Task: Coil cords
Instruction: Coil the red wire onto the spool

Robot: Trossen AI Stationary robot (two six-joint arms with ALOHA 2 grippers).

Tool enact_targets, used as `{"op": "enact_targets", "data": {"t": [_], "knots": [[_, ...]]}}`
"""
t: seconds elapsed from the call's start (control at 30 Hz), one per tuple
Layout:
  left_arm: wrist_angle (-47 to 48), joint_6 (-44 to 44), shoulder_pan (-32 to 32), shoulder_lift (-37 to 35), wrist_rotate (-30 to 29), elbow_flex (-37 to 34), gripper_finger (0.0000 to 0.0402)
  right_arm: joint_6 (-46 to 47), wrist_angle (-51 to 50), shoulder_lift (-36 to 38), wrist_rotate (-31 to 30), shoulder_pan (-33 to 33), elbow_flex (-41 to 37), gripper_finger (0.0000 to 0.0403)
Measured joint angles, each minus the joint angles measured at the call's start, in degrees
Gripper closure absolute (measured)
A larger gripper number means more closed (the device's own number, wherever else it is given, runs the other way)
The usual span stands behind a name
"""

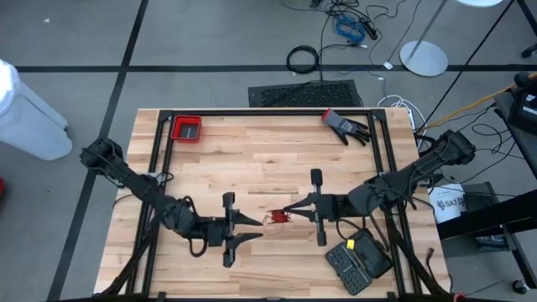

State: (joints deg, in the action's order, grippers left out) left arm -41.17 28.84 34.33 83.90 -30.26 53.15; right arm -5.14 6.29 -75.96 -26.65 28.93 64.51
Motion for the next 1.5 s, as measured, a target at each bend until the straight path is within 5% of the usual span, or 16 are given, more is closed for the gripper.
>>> {"op": "enact_targets", "data": {"t": [1.17,1.5], "knots": [[-5.1,-4.6,-3.6,4.6,0.1,0.0,0.0283,0.4,0.4,0.0,-0.1,0.0,0.0,0.0403],[-4.9,-4.8,-3.6,4.6,-0.7,0.0,0.0383,0.4,0.5,0.0,-0.3,0.0,0.0,0.0403]]}}
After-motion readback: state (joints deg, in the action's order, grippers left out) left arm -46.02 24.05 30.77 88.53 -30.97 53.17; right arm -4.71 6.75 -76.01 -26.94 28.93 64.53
